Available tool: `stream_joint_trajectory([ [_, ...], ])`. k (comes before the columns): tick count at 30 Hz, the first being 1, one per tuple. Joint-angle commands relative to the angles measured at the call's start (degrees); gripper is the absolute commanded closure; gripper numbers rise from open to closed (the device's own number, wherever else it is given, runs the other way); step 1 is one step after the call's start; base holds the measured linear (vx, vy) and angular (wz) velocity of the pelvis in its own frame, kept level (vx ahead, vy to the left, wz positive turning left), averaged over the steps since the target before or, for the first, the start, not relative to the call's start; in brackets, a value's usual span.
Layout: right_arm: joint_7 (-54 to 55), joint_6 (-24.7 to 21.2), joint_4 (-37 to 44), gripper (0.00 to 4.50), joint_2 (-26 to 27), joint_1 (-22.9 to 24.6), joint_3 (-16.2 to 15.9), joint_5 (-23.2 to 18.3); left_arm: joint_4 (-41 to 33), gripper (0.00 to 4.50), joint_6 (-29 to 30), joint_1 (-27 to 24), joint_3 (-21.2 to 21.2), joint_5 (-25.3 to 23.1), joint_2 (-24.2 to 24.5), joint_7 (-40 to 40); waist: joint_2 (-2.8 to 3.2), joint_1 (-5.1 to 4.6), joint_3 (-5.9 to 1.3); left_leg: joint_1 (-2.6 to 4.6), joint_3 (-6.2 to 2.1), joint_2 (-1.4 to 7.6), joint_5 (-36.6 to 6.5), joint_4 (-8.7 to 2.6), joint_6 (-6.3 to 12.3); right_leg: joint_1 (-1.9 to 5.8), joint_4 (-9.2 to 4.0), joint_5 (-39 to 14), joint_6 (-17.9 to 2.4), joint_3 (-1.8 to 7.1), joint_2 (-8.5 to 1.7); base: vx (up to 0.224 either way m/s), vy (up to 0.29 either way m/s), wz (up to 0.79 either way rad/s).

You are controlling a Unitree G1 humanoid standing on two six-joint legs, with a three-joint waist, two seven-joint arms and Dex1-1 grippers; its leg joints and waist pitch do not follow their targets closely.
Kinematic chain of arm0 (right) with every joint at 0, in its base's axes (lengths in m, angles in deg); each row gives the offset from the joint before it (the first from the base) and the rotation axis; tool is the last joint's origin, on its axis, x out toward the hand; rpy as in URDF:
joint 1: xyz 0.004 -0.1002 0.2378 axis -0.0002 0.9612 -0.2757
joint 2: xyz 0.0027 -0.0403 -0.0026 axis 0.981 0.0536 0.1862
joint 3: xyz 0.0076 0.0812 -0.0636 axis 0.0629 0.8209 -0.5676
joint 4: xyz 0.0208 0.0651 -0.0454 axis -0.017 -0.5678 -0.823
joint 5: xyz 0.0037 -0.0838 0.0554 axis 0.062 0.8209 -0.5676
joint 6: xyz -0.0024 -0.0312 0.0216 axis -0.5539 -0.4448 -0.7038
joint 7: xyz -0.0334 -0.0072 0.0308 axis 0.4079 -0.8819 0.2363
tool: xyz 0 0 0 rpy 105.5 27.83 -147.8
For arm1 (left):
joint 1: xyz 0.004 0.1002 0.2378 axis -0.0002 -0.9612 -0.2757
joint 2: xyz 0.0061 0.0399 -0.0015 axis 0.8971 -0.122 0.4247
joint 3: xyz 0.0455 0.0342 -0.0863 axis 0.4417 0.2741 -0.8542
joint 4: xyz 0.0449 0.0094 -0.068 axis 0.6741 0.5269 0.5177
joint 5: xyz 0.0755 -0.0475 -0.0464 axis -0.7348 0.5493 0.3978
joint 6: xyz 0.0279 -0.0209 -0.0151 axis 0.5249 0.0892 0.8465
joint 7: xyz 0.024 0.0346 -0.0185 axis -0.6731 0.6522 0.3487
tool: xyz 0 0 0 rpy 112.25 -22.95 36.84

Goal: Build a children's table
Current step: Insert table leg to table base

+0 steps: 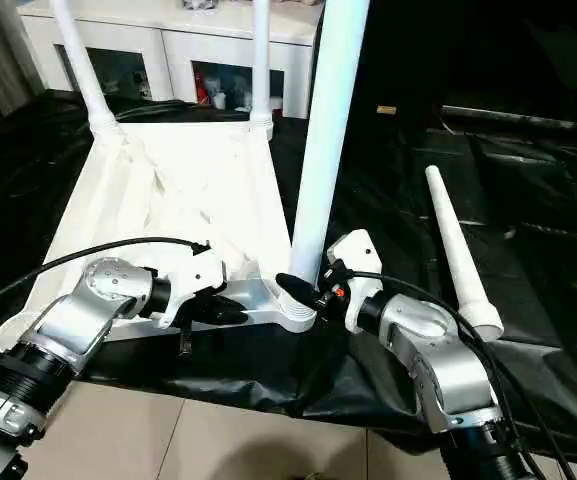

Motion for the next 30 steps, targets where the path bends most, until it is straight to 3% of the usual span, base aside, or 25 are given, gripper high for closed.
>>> stream_joint_trajectory([
  [1, -1.5, -2.6, -4.1, 2.61, -0.6, 2.0, -2.6, 0.4, -2.5, 4.50, -1.4, 0.8, -0.9, 1.0, 0.9, 0.4, -0.01, 0.24, -3.20, -0.38, -0.23, 0.86, -10.2, -4.11, 3.39, 3.37, -5.16, -26.2, -4.0, 2.66, -4.25, 0.000, 0.000, 0.00],
  [3, -2.9, -1.8, -5.0, 2.61, -0.9, 1.9, -2.6, 0.3, -3.0, 4.50, -2.8, 0.7, -0.7, 2.2, 1.1, 2.8, 0.02, 0.25, -3.23, -0.41, -0.24, 0.92, -9.9, -4.13, 3.45, 3.42, -4.99, -25.3, -4.5, 2.69, -4.27, 0.000, 0.000, 0.00],
  [4, -3.4, -1.6, -5.1, 2.61, -1.0, 1.9, -2.5, 0.2, -3.3, 4.50, -3.3, 0.6, -0.6, 2.6, 1.2, 3.7, 0.41, 0.27, -3.29, -0.41, -0.25, 0.98, -9.7, -4.15, 3.48, 3.41, -4.99, -24.0, -4.9, 2.73, -4.21, 0.000, 0.000, 0.00],
  [6, -4.7, -1.1, -5.4, 2.61, -1.3, 2.0, -2.5, 0.0, -3.8, 4.50, -3.5, 0.6, -0.4, 3.3, 1.4, 5.3, 0.30, 0.32, -3.33, -0.40, -0.25, 1.08, -9.4, -4.23, 3.60, 3.59, -4.63, -21.7, -6.0, 2.80, -4.21, 0.000, 0.000, 0.00],
  [7, -5.9, -0.9, -5.5, 2.61, -1.7, 2.3, -2.5, -0.3, -4.0, 4.50, -4.2, 0.6, 0.1, 3.7, 1.8, 7.0, 0.82, 0.44, -3.37, -0.31, -0.30, 1.11, -9.3, -4.26, 3.54, 3.59, -4.54, -21.1, -6.4, 2.81, -4.24, 0.000, 0.000, 0.00],
  [8, -5.9, -0.9, -5.5, 2.61, -1.7, 2.3, -2.5, -0.3, -4.0, 4.50, -4.2, 0.6, 0.1, 3.7, 1.8, 7.0, 0.65, 0.35, -3.39, -0.33, -0.25, 1.14, -9.3, -4.24, 3.60, 3.60, -4.63, -20.6, -6.6, 2.83, -4.20, 0.000, 0.000, 0.00],
  [11, -10.6, -0.2, -4.0, 2.61, -4.0, 3.6, -4.0, -0.7, -3.8, 4.50, -5.7, 1.6, 1.6, 3.6, 3.5, 11.2, 1.01, 0.52, -3.32, -0.05, -0.26, 1.35, -10.2, -4.43, 3.55, 3.67, -4.50, -18.3, -8.2, 2.85, -4.15, 0.000, 0.000, 0.00],
  [14, -11.6, 0.5, -3.8, 2.61, -4.7, 3.9, -4.7, -0.3, -3.6, 4.50, -6.2, 1.9, 1.6, 3.5, 3.9, 11.9, 1.01, 0.59, -3.21, 0.10, -0.24, 1.40, -11.5, -4.52, 3.18, 3.66, -4.52, -18.8, -8.6, 2.90, -4.24, 0.000, 0.000, 0.00],
  [22, -13.7, 4.0, -4.3, 2.61, -6.2, 5.2, -6.4, 2.2, -1.1, 4.50, -8.6, 3.3, 1.5, 1.9, 4.2, 11.8, 0.85, 1.02, -2.84, 0.68, -0.37, 1.15, -15.0, -4.67, 2.19, 3.54, -5.68, -27.7, -5.5, 2.62, -4.40, 0.000, 0.000, 0.00],
  [30, -10.7, 6.3, -6.5, 2.61, -4.6, 6.0, -5.4, 2.3, 0.9, 4.50, -9.4, 4.1, 0.7, 1.5, 3.5, 8.4, 0.82, 1.22, -2.80, 0.93, -0.45, 1.14, -16.0, -4.72, 2.15, 3.26, -5.94, -29.4, -4.6, 2.46, -4.37, 0.000, 0.000, 0.00],
])
